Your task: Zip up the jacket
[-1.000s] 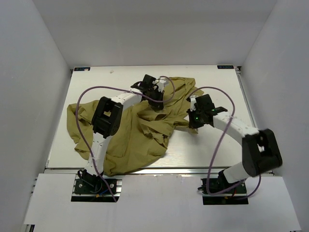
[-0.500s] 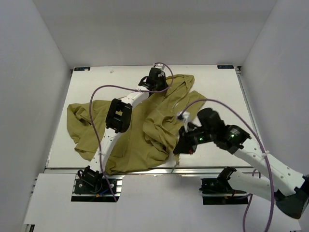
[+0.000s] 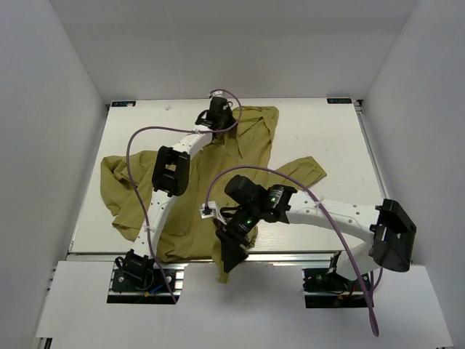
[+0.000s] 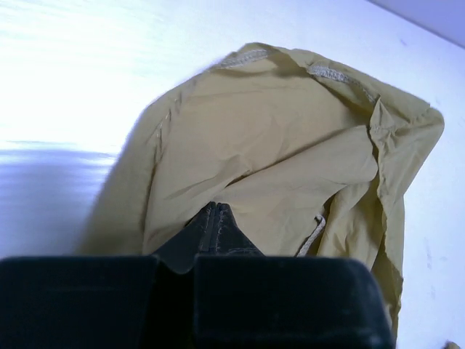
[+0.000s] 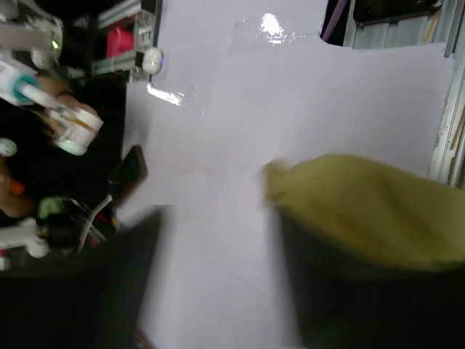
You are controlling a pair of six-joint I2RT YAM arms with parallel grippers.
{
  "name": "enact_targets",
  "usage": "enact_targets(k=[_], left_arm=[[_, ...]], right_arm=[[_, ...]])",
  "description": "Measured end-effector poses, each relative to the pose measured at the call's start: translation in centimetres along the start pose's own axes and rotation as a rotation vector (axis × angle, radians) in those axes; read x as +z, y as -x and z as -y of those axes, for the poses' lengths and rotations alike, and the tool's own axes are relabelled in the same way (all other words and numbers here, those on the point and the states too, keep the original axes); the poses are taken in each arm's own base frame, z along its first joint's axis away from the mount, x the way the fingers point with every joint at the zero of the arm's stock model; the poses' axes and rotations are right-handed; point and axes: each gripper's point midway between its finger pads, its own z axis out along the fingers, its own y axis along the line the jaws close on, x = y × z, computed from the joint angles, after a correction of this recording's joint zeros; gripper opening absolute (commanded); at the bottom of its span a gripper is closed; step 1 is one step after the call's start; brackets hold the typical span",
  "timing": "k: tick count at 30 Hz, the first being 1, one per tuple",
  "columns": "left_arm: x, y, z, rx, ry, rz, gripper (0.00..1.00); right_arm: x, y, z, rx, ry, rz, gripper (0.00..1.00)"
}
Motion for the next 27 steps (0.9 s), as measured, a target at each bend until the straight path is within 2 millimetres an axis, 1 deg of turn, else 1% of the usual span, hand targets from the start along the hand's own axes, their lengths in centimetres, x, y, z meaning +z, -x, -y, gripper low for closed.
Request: enact_targets(k=[1, 2, 3, 4, 5, 6, 7, 8, 10, 12, 13, 14, 15, 17, 19, 20, 22, 24, 25, 26, 27], left_arm=[[-0.1, 0.5, -0.8, -0.007, 0.012, 0.002, 0.05], [-0.3, 1.0, -1.4, -0.013, 0.023, 0.003, 0.17], [-0.5, 1.4, -2.1, -0.010, 0.035, 0.002, 0.36], [-0.8, 1.8, -2.6, -0.004, 0.040, -0.002, 0.79], [-1.2, 2.4, -2.9, 0.005, 0.044, -0.002, 0.95], [-1.8, 3.1, -2.6, 0.004, 0.033, 0.001, 0.98], [-2.6, 4.0, -2.2, 0.015, 0.034, 0.004, 0.98], [-3.3, 4.5, -1.9, 0.023, 0.034, 0.001, 0.98], [-5.0, 5.9, -0.6, 0.050, 0.018, 0.005, 0.98], [-7.2, 7.5, 1.2, 0.082, -0.006, 0.015, 0.98], [-8.5, 8.3, 1.9, 0.100, -0.014, 0.022, 0.98], [-10.0, 9.2, 2.7, 0.117, -0.021, 0.031, 0.98], [-11.6, 9.9, 3.3, 0.133, -0.026, 0.038, 0.98], [-15.4, 11.0, 4.4, 0.167, -0.032, 0.057, 0.98], [-19.5, 11.3, 4.5, 0.185, -0.012, 0.072, 0.98], [-21.9, 11.1, 4.2, 0.188, 0.006, 0.079, 0.98], [-26.0, 9.7, 2.6, 0.181, 0.053, 0.083, 0.98], [-29.3, 7.3, 0.3, 0.159, 0.096, 0.083, 0.98], [-30.4, 5.7, -1.1, 0.144, 0.123, 0.067, 0.98], [-31.3, 3.6, -3.0, 0.125, 0.164, 0.036, 0.98], [-31.6, 2.2, -4.3, 0.112, 0.184, 0.027, 0.98]], right_arm=[[0.2, 0.1, 0.2, -0.004, 0.006, 0.001, 0.89], [0.2, 0.2, 0.3, -0.015, 0.006, 0.002, 0.89], [0.2, 0.3, 0.5, -0.018, -0.010, 0.006, 0.89], [0.0, 0.5, 0.9, -0.014, -0.040, 0.017, 0.89], [-0.3, 0.7, 1.3, -0.004, -0.072, 0.029, 0.89], [-0.9, 1.1, 1.9, 0.009, -0.115, 0.050, 0.89], [-1.8, 1.6, 2.5, 0.032, -0.157, 0.085, 0.89], [-3.2, 2.2, 3.4, 0.064, -0.203, 0.129, 0.89], [-7.0, 3.1, 5.9, 0.140, -0.322, 0.252, 0.89], [-12.0, 3.2, 9.3, 0.244, -0.497, 0.384, 0.89], [-13.5, 3.0, 10.4, 0.278, -0.564, 0.415, 0.89], [-15.9, 2.5, 12.1, 0.335, -0.671, 0.458, 0.89], [-17.3, 2.0, 13.3, 0.379, -0.748, 0.477, 0.89], [-19.2, 0.7, 15.1, 0.455, -0.862, 0.488, 0.89], [-20.8, -0.6, 16.8, 0.532, -0.950, 0.495, 0.90], [-21.7, -1.3, 17.8, 0.570, -0.994, 0.498, 0.89], [-23.2, -2.9, 19.9, 0.646, -1.069, 0.494, 0.89], [-24.1, -4.6, 22.1, 0.725, -1.117, 0.470, 0.89], [-24.3, -5.6, 23.3, 0.766, -1.136, 0.452, 0.89], [-24.5, -6.7, 24.5, 0.807, -1.152, 0.429, 0.89], [-24.5, -7.6, 25.6, 0.845, -1.163, 0.406, 0.89]])
